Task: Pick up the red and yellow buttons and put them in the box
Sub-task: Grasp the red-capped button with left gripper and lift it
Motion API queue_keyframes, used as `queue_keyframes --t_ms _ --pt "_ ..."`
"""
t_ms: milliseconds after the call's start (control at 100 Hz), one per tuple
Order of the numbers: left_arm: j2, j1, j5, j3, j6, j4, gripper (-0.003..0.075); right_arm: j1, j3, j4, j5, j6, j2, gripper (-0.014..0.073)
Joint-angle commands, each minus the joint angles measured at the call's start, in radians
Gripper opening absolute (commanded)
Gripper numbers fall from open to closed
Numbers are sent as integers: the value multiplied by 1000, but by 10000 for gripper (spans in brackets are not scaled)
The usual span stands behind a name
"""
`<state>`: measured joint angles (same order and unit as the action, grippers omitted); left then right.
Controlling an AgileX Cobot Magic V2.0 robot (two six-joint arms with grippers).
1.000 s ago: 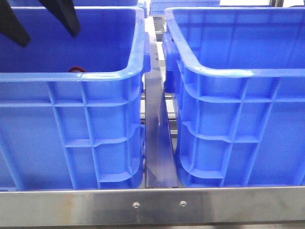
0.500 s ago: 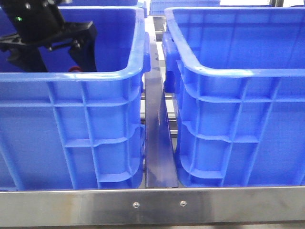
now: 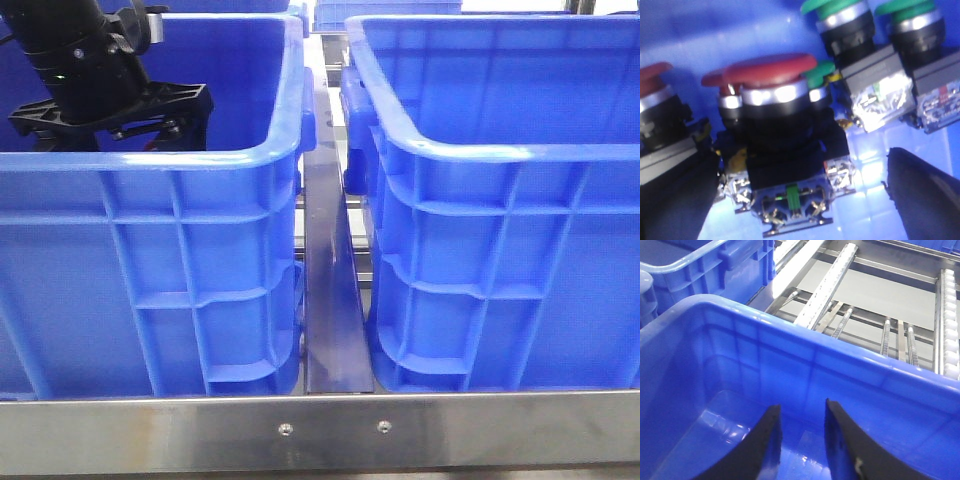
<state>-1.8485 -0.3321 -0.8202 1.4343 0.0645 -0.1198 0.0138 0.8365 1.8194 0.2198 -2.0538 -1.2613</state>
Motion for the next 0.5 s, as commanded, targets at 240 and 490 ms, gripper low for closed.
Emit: queue_keyframes --t_ms 240,490 --pt "47 2 37 32 10 -7 263 -6 24 78 35 3 31 245" --pt "63 2 41 32 10 -7 73 -6 24 78 35 3 31 245"
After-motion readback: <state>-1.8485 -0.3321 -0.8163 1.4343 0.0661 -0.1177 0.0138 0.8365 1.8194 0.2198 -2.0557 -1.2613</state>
